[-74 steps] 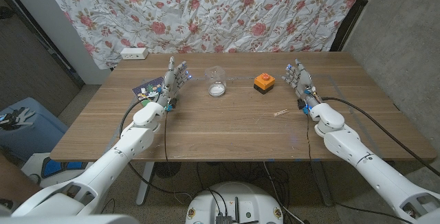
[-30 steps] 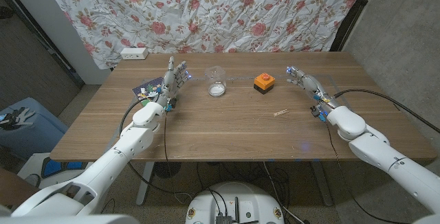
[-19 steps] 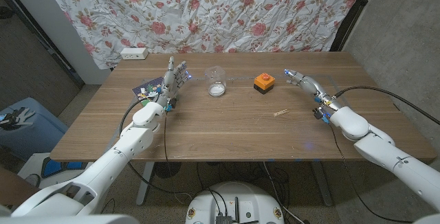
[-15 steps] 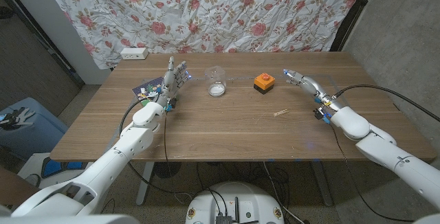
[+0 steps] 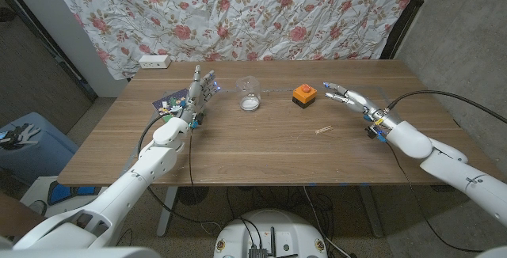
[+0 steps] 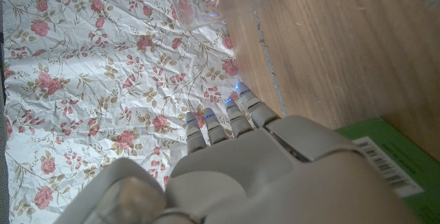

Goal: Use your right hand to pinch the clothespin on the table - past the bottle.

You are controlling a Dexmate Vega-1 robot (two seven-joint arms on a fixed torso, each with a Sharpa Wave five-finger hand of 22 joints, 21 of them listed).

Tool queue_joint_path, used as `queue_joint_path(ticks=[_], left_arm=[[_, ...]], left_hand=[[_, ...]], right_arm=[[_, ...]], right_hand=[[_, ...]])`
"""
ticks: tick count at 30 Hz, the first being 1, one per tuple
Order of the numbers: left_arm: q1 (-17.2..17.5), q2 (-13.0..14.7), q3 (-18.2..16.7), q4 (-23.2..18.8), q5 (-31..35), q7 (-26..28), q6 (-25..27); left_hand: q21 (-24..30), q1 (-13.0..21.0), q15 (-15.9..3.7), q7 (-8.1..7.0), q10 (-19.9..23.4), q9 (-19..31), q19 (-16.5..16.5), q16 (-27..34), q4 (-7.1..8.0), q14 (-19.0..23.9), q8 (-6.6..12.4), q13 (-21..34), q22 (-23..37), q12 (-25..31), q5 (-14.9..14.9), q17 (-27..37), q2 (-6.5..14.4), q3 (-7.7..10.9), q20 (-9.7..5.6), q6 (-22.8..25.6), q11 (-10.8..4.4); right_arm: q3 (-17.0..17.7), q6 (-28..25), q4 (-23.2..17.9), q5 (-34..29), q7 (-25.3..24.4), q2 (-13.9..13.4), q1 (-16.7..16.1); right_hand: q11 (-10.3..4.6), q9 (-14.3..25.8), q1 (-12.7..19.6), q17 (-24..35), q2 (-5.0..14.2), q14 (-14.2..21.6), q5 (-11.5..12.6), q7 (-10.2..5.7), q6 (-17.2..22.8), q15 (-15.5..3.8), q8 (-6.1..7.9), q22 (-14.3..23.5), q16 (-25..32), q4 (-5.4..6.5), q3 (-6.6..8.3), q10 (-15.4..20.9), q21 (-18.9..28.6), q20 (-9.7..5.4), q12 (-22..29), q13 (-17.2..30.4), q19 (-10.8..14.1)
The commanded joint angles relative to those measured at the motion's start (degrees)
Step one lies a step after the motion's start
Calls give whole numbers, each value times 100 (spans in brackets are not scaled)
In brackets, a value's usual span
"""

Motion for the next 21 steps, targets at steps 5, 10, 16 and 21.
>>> queue_joint_path(ticks=[5, 10, 16, 21], left_arm=[[-13, -10, 8, 15, 8, 1, -9], [-10, -6, 5, 15, 6, -2, -10], [-2, 4, -2, 4, -1, -6, -7], [1, 7, -3, -1, -2, -5, -5]], left_hand=[[41, 20, -42, -50, 9, 27, 39, 29, 32, 50, 36, 11, 13, 32, 22, 20, 46, 0, -8, 1, -43], [40, 19, -39, -50, 18, 27, 37, 29, 32, 49, 36, 11, 13, 36, 22, 20, 46, 0, -6, 1, -31], [40, 19, -44, -50, 13, 27, 37, 30, 32, 52, 36, 11, 13, 34, 22, 20, 47, 0, -3, 2, -39], [39, 19, -44, -50, 9, 27, 35, 29, 32, 51, 36, 11, 13, 32, 22, 20, 46, -1, -2, 3, -40]], right_arm=[[180, -598, -834, -802, -8, -793, -288], [212, -843, -1162, -994, 99, -1017, -359], [331, -1262, -1606, -1126, 176, -1273, -529], [454, -1634, -1947, -1229, 172, -1462, -709]], right_hand=[[-15, 41, 225, 5, -22, -187, -9, -60, -80, 44, 22, 24, -27, -194, 97, -112, -7, 53, 5, 36, -128], [-39, 50, 429, -1, -46, -279, 22, -101, -166, 44, 32, 24, -29, -373, 186, -152, 7, 51, 17, 46, -186], [-107, 58, 674, -6, -57, -387, 76, -59, -186, 85, 70, 23, -29, -537, 297, -144, 6, 43, 43, 52, -286], [-118, 65, 870, -9, -65, -419, 123, -70, -70, 135, 136, 22, -12, -612, 386, -142, 18, 74, 52, 56, -323]])
